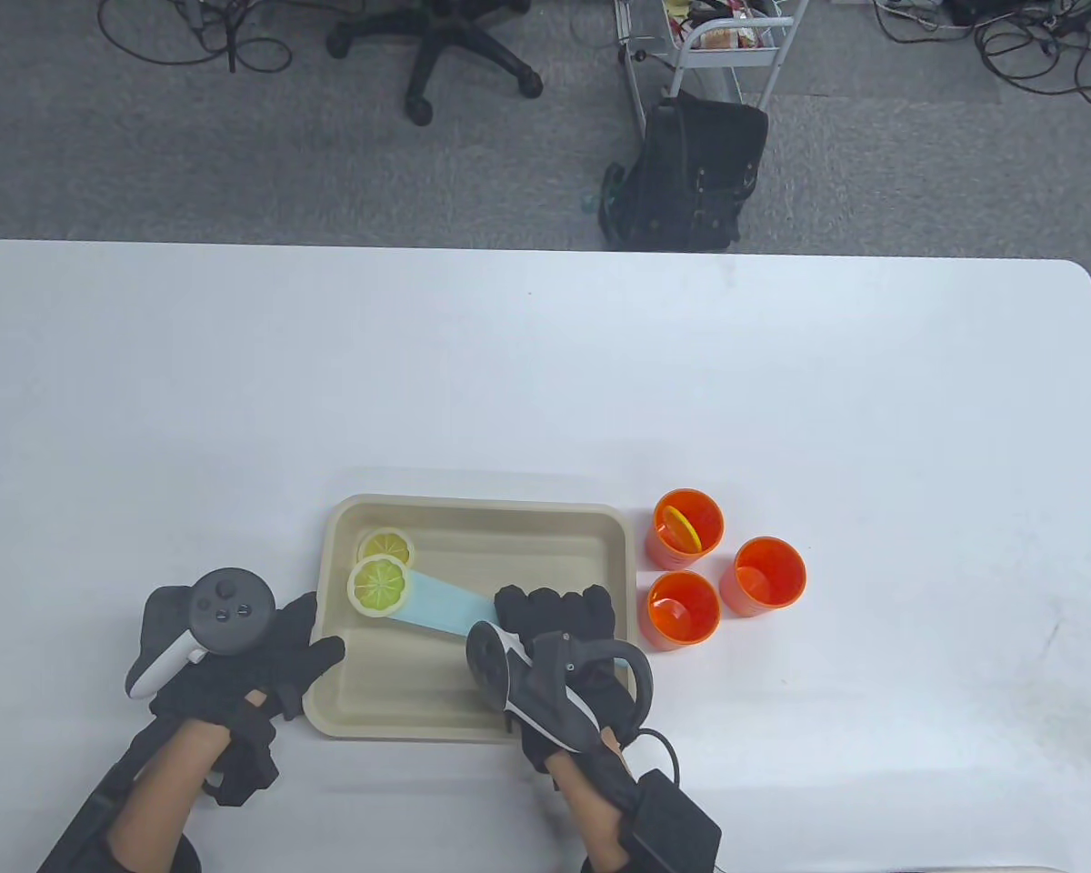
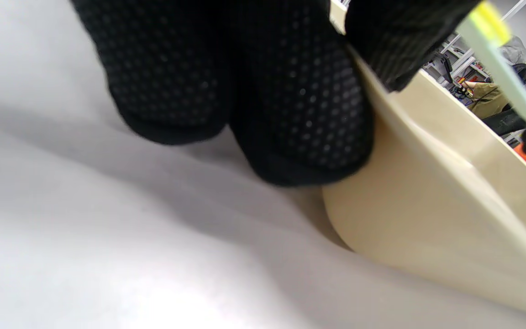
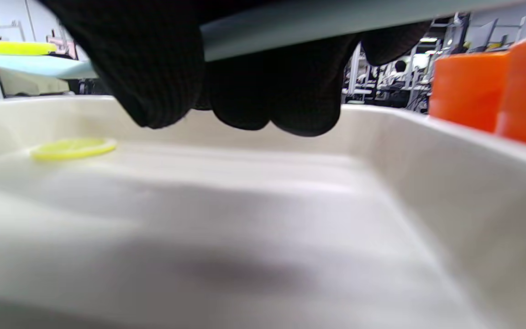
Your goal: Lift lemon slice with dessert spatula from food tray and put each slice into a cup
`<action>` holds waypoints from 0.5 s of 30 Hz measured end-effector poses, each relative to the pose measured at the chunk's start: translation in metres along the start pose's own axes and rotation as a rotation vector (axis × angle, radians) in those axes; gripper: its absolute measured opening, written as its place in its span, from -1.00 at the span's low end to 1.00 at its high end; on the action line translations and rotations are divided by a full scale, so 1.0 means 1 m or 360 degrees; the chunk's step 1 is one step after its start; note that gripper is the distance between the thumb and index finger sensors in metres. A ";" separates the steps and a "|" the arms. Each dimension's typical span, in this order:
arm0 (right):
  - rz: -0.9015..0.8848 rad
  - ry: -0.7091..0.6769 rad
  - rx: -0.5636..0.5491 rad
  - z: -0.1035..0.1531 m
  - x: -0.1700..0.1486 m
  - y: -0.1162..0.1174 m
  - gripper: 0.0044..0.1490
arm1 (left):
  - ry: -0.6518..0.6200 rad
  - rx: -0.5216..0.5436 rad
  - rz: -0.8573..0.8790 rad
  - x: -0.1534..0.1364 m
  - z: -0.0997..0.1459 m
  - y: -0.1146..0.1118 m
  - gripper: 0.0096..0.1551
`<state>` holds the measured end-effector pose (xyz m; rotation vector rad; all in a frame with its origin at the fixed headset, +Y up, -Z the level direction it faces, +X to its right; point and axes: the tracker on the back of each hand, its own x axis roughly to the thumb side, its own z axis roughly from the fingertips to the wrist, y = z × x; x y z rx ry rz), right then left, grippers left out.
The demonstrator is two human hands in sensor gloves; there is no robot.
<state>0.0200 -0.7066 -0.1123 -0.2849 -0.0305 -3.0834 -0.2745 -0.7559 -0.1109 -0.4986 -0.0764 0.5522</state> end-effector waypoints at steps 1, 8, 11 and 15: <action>-0.0030 0.0006 -0.0008 0.000 -0.001 -0.001 -0.29 | 0.0000 -0.0001 0.0002 0.000 0.000 0.000 -0.09; -0.0048 0.0214 -0.0216 0.013 -0.037 -0.026 -0.29 | 0.0001 -0.0005 0.0009 0.000 0.000 0.000 -0.09; -0.0151 0.0327 -0.0225 0.017 -0.065 -0.029 -0.29 | 0.0001 -0.0004 0.0008 0.000 0.000 0.000 -0.09; -0.0119 0.0488 -0.0227 0.023 -0.102 -0.033 -0.30 | 0.0003 -0.0003 0.0006 0.000 0.000 0.000 -0.09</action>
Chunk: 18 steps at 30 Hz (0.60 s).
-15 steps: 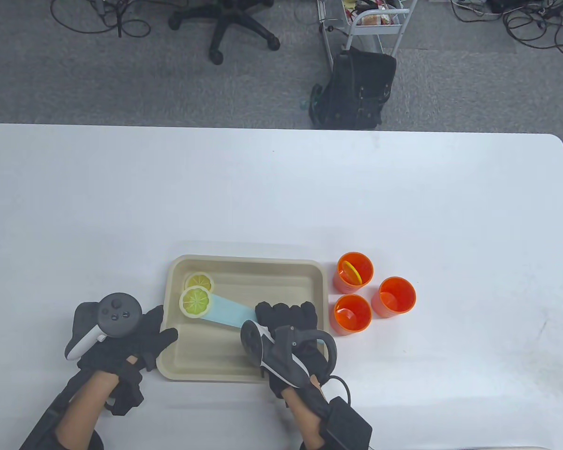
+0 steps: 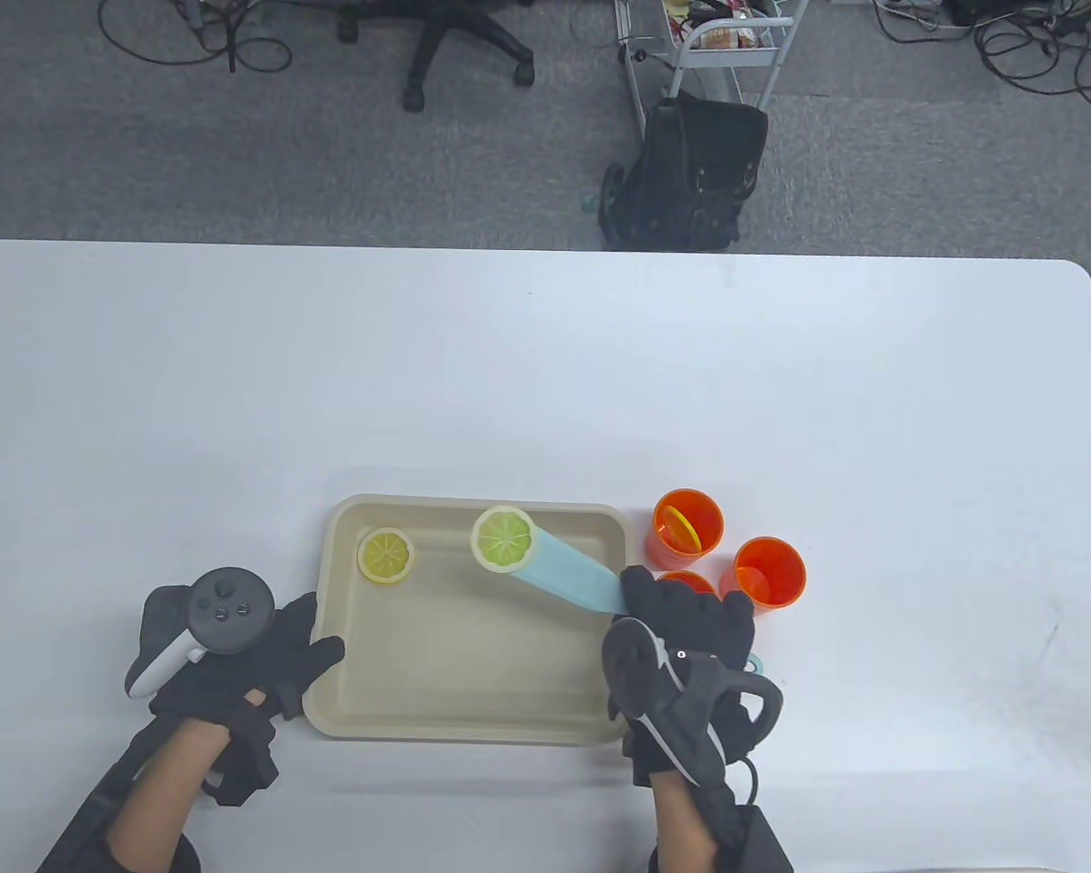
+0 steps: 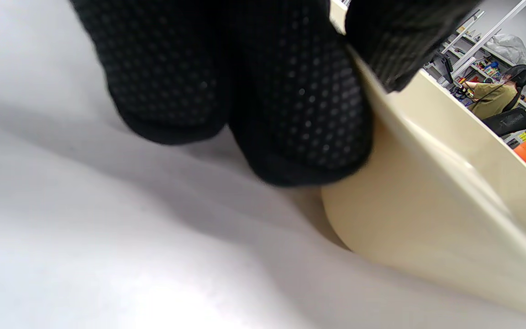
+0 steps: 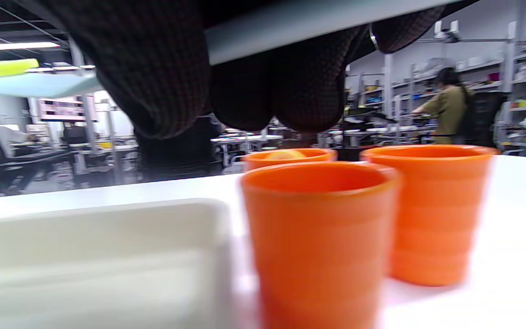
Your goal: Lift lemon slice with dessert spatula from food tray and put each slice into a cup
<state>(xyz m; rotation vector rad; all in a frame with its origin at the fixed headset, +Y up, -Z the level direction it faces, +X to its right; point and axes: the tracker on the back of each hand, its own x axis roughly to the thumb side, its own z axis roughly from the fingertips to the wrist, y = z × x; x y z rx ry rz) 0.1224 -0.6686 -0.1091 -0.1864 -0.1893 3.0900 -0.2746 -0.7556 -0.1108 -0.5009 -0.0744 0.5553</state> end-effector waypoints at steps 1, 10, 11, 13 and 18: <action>-0.0012 0.0043 0.0013 -0.002 -0.010 -0.001 -0.30 | 0.0001 0.0001 -0.0003 0.000 0.000 0.000 -0.09; -0.0190 0.0321 0.0171 -0.009 -0.083 -0.003 -0.30 | 0.0002 0.0000 -0.0003 0.000 0.000 0.000 -0.09; -0.0193 0.0338 0.0175 -0.008 -0.086 -0.003 -0.30 | 0.0002 0.0000 -0.0003 0.000 0.000 0.001 -0.09; -0.0215 0.0374 0.0211 -0.008 -0.096 -0.003 -0.30 | 0.0003 0.0000 -0.0003 0.000 0.000 0.001 -0.09; -0.0255 0.0474 0.0292 -0.006 -0.116 -0.001 -0.31 | 0.0004 0.0001 -0.0002 0.000 0.000 0.001 -0.09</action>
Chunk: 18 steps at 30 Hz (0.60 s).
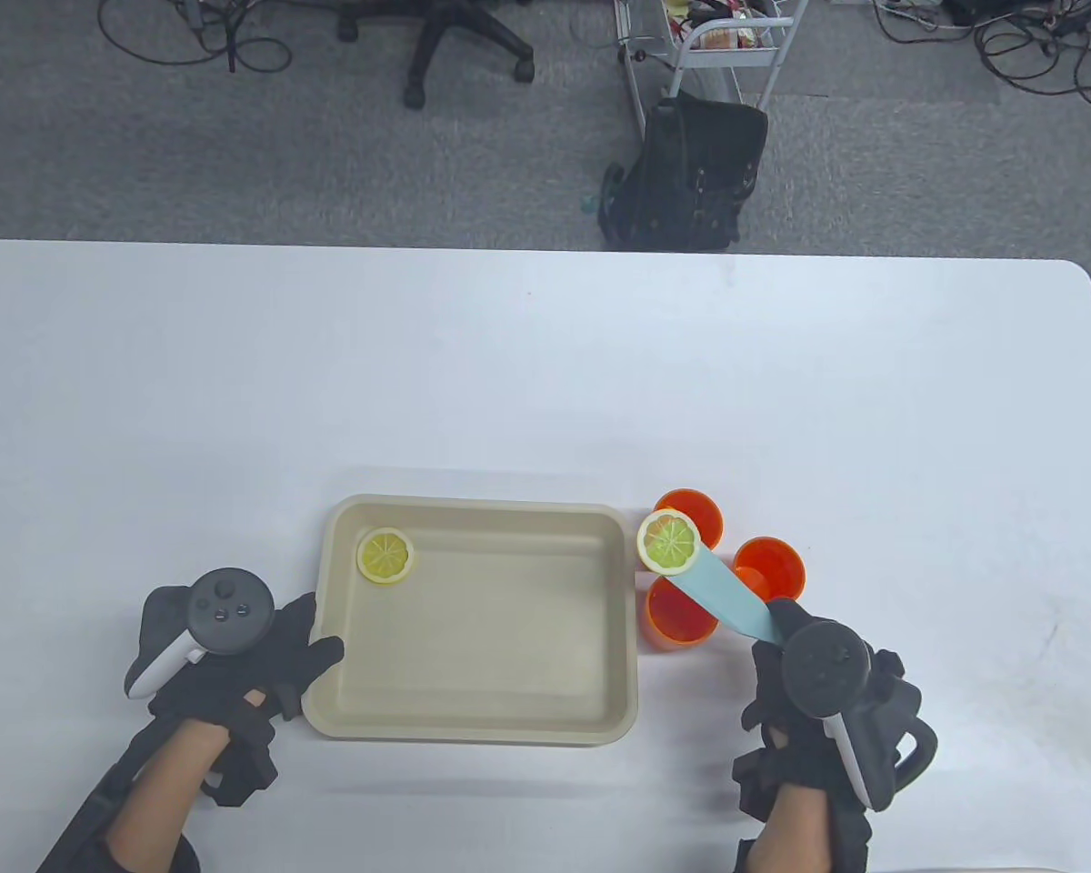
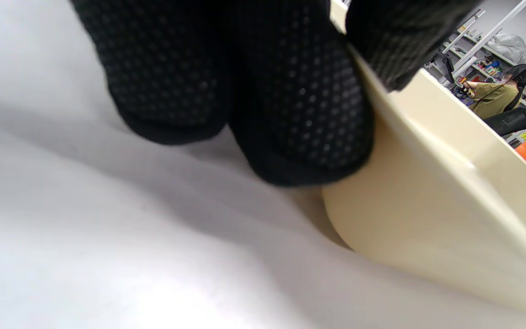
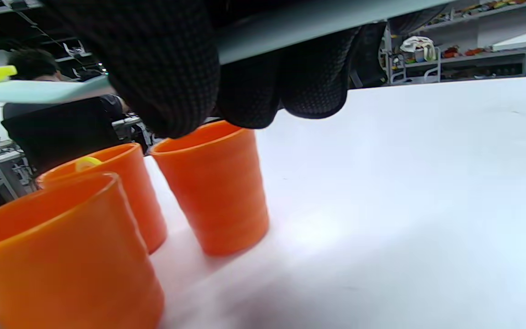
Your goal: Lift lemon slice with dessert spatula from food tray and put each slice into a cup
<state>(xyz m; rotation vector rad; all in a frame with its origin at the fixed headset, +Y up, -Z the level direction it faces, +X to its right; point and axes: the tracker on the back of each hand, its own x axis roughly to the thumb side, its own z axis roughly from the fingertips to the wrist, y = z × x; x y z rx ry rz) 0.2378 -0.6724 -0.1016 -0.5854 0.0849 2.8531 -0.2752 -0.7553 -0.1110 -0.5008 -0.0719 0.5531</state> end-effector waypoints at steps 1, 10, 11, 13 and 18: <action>0.0012 0.0022 0.0006 -0.001 -0.003 0.000 -0.31 | 0.0000 -0.0001 0.0001 0.000 0.000 0.000 -0.09; 0.0060 0.0339 -0.0038 -0.004 -0.021 0.000 -0.32 | 0.0000 -0.0002 0.0002 0.000 0.000 0.000 -0.09; 0.0064 0.0357 -0.0034 -0.005 -0.021 0.000 -0.31 | 0.0000 -0.0002 0.0002 0.000 0.000 0.000 -0.09; 0.0065 0.0392 -0.0006 -0.007 -0.022 0.003 -0.32 | 0.0000 -0.0002 0.0002 0.000 0.000 0.000 -0.09; 0.0058 0.0402 0.0041 -0.008 -0.023 0.004 -0.33 | 0.0001 -0.0003 0.0002 0.000 0.000 0.000 -0.09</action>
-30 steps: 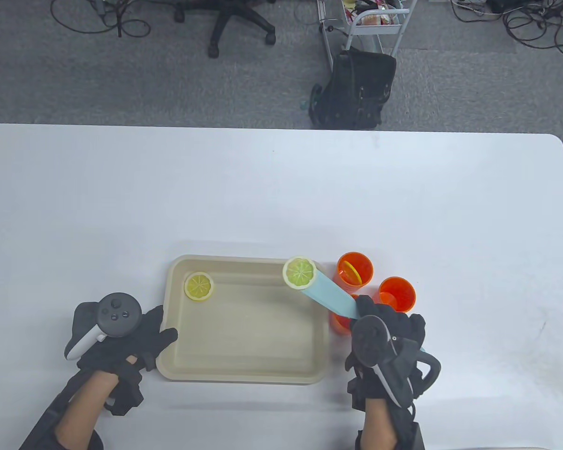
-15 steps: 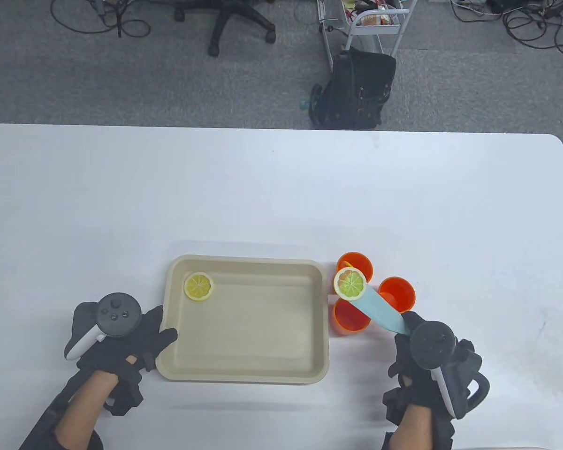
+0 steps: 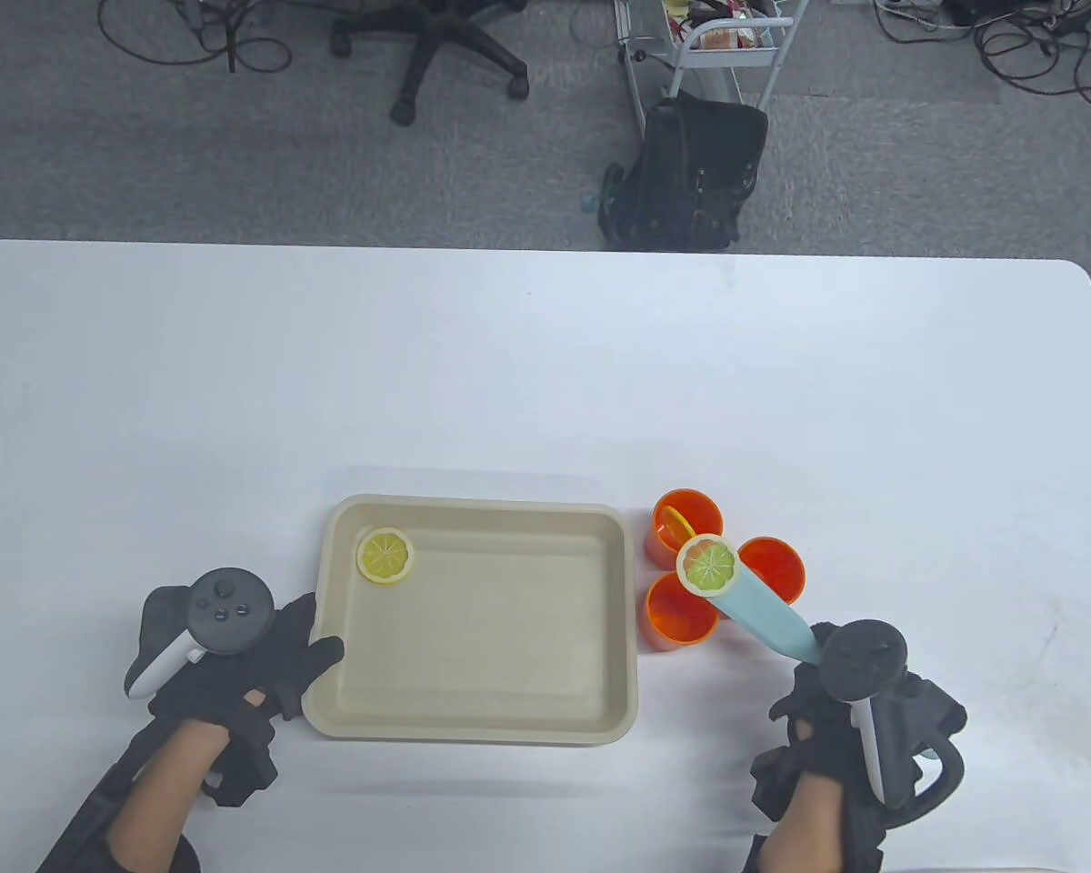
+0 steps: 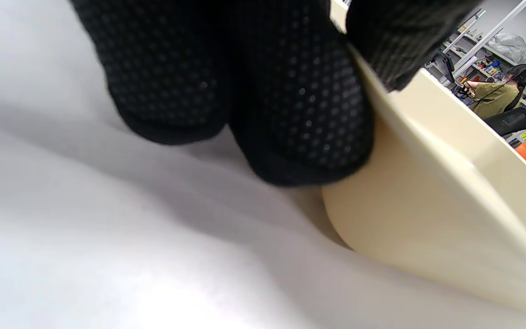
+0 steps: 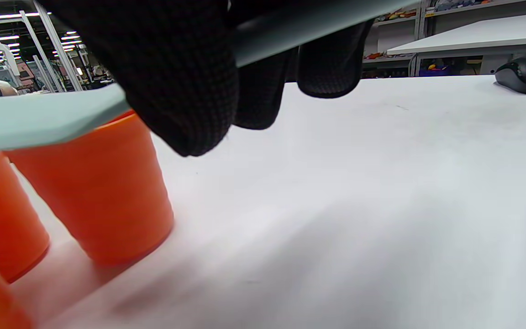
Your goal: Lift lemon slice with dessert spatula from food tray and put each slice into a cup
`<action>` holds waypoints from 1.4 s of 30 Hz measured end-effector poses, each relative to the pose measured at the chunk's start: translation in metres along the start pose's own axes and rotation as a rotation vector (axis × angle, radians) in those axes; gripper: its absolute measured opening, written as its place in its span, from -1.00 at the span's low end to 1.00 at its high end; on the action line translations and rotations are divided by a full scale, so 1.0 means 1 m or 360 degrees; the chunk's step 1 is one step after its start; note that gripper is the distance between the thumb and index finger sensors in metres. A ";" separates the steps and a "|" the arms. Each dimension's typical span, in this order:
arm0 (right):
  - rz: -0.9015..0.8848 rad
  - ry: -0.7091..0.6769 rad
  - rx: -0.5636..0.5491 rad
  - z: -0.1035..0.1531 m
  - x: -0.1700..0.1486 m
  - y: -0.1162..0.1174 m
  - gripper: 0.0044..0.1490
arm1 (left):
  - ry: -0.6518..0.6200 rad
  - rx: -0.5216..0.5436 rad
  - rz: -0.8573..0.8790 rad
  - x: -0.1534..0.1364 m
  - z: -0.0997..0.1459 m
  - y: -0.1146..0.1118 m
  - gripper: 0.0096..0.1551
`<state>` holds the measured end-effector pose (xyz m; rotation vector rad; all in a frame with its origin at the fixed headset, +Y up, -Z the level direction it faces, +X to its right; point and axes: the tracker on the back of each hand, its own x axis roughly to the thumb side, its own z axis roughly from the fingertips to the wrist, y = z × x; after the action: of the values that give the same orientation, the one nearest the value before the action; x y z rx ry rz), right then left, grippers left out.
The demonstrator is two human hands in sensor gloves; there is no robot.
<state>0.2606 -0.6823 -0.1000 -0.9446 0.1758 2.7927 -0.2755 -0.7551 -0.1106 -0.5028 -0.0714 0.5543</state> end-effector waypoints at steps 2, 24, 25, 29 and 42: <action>-0.0004 0.0011 0.0006 0.001 0.000 -0.001 -0.34 | 0.0000 0.0001 -0.0001 0.000 0.000 0.000 -0.09; -0.0054 0.0072 -0.0080 0.006 0.003 -0.004 -0.42 | 0.0003 -0.0001 0.0002 0.000 0.000 0.000 -0.09; -0.0077 0.0046 -0.0091 0.008 0.005 -0.005 -0.40 | 0.0003 -0.0002 0.0003 0.000 0.000 0.000 -0.09; -0.0093 -0.0051 -0.0220 0.016 0.019 -0.007 -0.35 | 0.0005 -0.0001 0.0003 0.000 0.000 0.000 -0.09; -0.0060 -0.0442 -0.0392 0.055 0.063 -0.009 -0.29 | 0.0004 -0.0005 0.0008 0.000 0.000 0.000 -0.09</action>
<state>0.1809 -0.6550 -0.0957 -0.5856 -0.2278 2.9163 -0.2757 -0.7555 -0.1103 -0.5067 -0.0689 0.5583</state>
